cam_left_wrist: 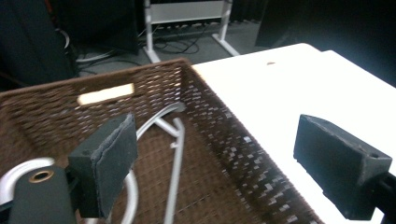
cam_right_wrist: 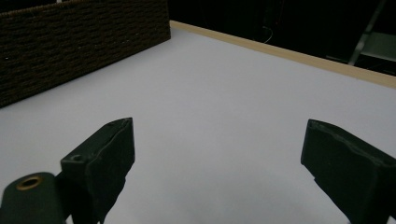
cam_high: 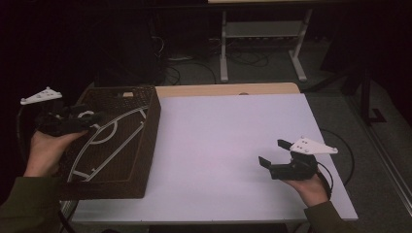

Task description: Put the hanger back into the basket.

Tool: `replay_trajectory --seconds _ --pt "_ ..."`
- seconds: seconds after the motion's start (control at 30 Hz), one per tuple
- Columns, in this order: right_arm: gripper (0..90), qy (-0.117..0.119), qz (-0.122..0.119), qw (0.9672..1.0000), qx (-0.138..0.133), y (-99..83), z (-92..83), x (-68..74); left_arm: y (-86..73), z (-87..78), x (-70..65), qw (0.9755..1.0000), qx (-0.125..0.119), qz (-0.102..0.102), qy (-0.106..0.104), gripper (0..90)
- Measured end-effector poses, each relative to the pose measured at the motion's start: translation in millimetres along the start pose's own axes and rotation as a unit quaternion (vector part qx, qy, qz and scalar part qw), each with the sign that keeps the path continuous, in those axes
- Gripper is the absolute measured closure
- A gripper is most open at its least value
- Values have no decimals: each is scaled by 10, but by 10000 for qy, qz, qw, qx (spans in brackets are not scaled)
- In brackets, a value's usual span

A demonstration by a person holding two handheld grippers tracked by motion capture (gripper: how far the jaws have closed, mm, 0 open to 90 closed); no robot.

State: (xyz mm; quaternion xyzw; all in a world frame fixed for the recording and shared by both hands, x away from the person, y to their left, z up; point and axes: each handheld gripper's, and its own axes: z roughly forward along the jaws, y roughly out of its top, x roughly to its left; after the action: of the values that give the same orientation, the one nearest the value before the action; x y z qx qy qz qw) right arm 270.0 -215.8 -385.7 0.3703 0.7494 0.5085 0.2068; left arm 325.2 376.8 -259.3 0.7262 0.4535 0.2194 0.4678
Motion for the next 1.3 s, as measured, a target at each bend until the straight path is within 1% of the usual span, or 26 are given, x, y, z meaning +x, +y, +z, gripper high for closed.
replay_trajectory --seconds 0.07,0.13,0.17,0.27,0.37,0.5,0.63,0.67,0.73,0.77,0.83,0.87,0.9,1.03,1.07,1.17,1.23,1.27,1.3 --pt "90 3 43 10000 -38 21 -17 -1 16 41 -98 9999 -49 71 -91 131" --pt "90 7 26 10000 -90 47 -41 -9 35 81 -202 9996 -159 100 -196 132" --pt "90 8 28 9999 -134 60 -52 -17 45 100 -249 9994 -191 148 -245 132" --pt "90 52 117 9997 -207 102 -79 -36 57 172 -389 9985 -302 229 -397 132" --pt "87 76 140 9994 -306 149 -97 -60 36 247 -519 9973 -398 231 -572 132" --pt "76 112 148 9989 -423 211 -124 -81 -18 342 -678 9949 -489 295 -829 132" --pt "60 138 160 9985 -495 266 -126 -99 -61 417 -803 9929 -515 386 -1000 132" --pt "57 138 125 9985 -509 280 -125 -105 -73 435 -834 9923 -540 420 -1028 132" --pt "48 151 118 9983 -544 309 -131 -106 -99 466 -890 9907 -599 488 -1118 130" --pt "43 158 109 9982 -564 324 -133 -107 -116 485 -917 9898 -633 494 -1178 128" --pt "34 168 139 9981 -575 354 -139 -110 -148 520 -962 9887 -657 553 -1227 122" --pt "32 164 113 9980 -603 366 -140 -117 -166 538 -981 9880 -693 521 -1279 120" --pt "26 185 108 9979 -613 378 -142 -119 -182 552 -990 9872 -712 533 -1321 117" --pt "18 209 156 9977 -626 424 -151 -115 -240 587 -1025 9839 -881 537 -1462 106" --pt "18 210 121 9976 -654 436 -155 -123 -253 596 -1032 9835 -888 532 -1486 102" --pt "9 260 134 9970 -711 478 -169 -127 -300 626 -1061 9813 -977 520 -1572 76" --pt "7 292 143 9964 -779 506 -175 -132 -330 639 -1068 9805 -1024 525 -1594 60" --pt "7 304 165 9961 -809 523 -177 -135 -343 647 -1078 9797 -1078 475 -1620 42" --pt "7 306 155 9961 -818 533 -179 -139 -357 652 -1073 9795 -1070 508 -1630 31"
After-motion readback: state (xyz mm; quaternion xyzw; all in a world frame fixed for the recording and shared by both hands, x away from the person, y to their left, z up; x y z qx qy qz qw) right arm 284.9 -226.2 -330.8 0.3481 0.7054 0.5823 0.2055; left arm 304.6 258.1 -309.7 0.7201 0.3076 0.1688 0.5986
